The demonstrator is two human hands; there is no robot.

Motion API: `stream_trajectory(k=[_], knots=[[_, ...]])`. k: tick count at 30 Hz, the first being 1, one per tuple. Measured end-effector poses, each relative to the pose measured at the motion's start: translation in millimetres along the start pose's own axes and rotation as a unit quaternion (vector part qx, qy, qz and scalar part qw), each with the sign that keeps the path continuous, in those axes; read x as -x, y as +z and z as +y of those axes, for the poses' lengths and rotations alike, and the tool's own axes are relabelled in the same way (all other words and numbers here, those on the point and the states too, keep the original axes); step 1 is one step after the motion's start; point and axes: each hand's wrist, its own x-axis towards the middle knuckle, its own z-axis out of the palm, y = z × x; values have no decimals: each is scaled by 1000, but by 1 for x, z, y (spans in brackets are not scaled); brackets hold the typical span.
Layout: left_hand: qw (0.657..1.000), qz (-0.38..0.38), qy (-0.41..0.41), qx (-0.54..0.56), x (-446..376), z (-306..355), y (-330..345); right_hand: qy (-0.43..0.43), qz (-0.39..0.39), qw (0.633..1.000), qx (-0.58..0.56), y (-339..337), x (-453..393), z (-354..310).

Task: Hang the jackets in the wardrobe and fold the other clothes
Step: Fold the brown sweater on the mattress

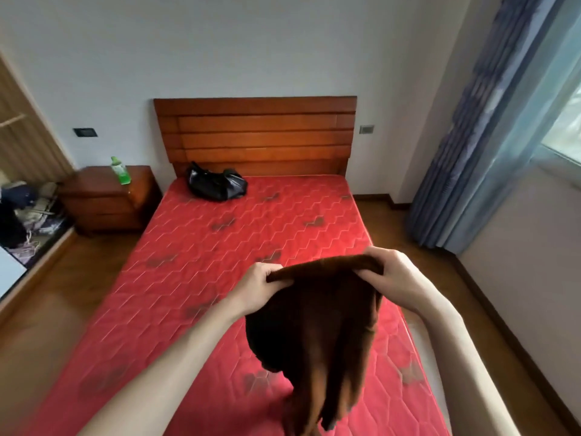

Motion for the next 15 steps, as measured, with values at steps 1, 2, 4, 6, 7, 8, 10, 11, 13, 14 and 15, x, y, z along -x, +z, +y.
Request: stream_trajectory(k=[1, 2, 4, 6, 7, 8, 10, 11, 13, 14, 15], knots=[[1000, -14, 8, -3, -4, 6, -1, 11, -13, 1000, 16, 4, -1, 4], [999, -30, 14, -12, -8, 12, -1, 21, -32, 999, 27, 8, -4, 6], [997, -58, 30, -39, -13, 24, 0, 17, -78, 996, 43, 23, -8, -1], [995, -67, 39, -60, -14, 33, 0, -24, -109, 993, 43, 42, -15, -18], [995, -65, 42, -66, -14, 37, -2, -47, -123, 991, 32, 52, -20, -27], [995, -63, 42, -71, -12, 41, -5, -64, -138, 988, 17, 62, -25, -37], [995, -58, 35, -77, -7, 40, -16, -77, -161, 984, 5, 75, -36, -53], [995, -55, 31, -79, -5, 37, -23, -83, -168, 982, 14, 80, -42, -58], [996, -51, 21, -74, 1, 25, -39, -94, -169, 981, 25, 87, -49, -65], [997, -51, 19, -62, 5, 18, -47, -96, -166, 981, 23, 90, -50, -68], [997, -55, 15, -44, 10, 10, -55, -98, -159, 982, 13, 93, -51, -71]])
